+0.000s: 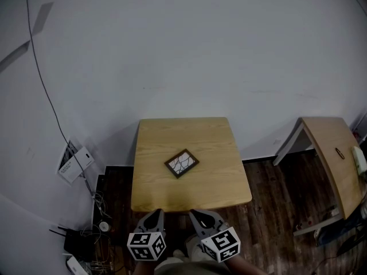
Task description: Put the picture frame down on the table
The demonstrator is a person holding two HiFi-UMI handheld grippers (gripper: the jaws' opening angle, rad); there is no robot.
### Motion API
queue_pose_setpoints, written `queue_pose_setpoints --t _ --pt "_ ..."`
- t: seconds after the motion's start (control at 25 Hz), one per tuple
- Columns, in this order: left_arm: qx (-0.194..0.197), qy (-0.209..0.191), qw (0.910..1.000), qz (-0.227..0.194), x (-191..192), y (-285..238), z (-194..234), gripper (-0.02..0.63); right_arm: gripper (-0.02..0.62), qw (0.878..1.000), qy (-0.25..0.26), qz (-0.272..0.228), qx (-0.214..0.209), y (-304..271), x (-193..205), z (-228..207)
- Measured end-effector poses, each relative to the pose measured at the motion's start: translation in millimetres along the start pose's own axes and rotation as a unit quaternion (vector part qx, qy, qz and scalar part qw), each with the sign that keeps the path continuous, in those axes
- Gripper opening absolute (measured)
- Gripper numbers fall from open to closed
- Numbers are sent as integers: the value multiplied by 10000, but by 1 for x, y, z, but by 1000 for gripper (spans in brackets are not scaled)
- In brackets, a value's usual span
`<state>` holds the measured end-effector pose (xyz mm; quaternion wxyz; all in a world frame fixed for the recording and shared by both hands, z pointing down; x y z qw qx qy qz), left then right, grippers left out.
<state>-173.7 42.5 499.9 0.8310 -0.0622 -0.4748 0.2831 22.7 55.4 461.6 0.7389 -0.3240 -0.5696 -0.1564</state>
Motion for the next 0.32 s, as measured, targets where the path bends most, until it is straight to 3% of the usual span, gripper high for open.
queue_pose_setpoints --t 0.32 --pt "4 55 10000 -24 -3 -3 1 6 -2 9999 41 -75 59 -7 4 -4"
Point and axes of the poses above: the fingertips, and each gripper's own axes: y backward along the fingers, z to its left, x out of its underside, the point moved 10 cm from there along y, backward along the fingers, and after that the axes turned 15 degrees about y, right-handed, at the moved point
